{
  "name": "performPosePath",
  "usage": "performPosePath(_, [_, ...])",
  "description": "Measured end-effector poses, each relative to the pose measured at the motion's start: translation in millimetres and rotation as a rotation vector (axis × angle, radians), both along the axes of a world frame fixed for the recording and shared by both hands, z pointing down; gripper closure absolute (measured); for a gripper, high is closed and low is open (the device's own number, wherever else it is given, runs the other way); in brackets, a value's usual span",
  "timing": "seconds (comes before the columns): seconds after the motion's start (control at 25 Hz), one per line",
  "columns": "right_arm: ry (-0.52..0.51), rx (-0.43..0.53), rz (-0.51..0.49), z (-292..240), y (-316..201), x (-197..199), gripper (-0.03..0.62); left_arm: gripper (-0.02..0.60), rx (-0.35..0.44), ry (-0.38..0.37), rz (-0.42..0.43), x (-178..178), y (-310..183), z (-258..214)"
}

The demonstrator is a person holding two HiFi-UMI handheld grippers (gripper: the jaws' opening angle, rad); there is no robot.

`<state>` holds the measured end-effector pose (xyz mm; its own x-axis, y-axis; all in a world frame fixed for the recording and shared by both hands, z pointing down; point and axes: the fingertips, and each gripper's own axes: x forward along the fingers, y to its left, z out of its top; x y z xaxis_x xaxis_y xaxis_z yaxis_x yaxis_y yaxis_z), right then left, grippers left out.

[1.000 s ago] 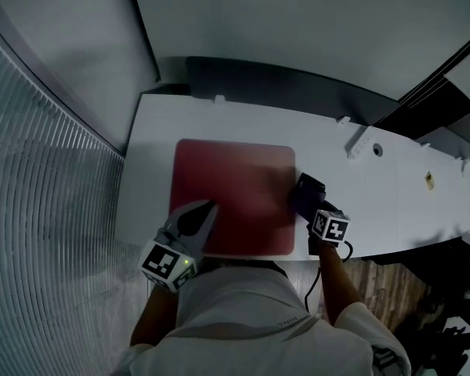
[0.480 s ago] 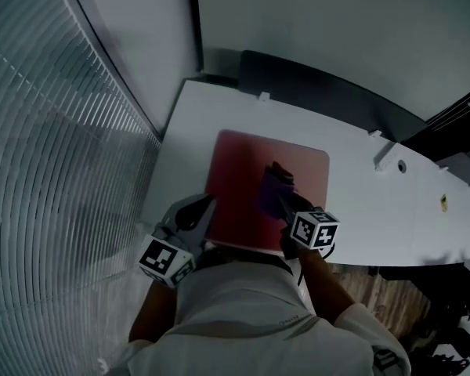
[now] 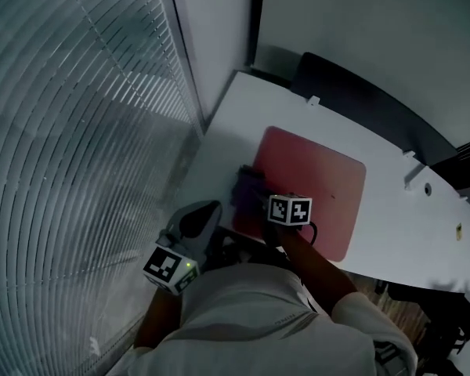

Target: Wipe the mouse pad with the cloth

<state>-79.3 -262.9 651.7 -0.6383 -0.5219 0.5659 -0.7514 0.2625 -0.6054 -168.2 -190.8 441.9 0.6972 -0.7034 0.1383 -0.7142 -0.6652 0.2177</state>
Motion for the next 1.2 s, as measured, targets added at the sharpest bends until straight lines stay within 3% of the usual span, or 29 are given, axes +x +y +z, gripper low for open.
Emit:
performPosePath(0.2, [0.09,-0.055,0.034,28,0,12,0.546,0.58,-0.012,-0.021,0.008,-17,7,15])
performPosePath(0.4, [0.126,-0.075,0.113,43,11,62,0.547,0.58,-0.004,-0.043,0.048,6,4,32])
performPosePath(0.72, [0.161,-0.091,0.204,52,57,170,0.546,0.58,0.042,-0.076,0.141,104,11,18])
performPosePath(0.92, [0.156,-0.101,0.267,54,87,251,0.546,0.58,0.045,-0.097,0.175,169,41,20])
performPosePath(1.2, [0.15,-0.103,0.303,50,119,346,0.547,0.58,0.029,-0.126,0.158,233,80,20])
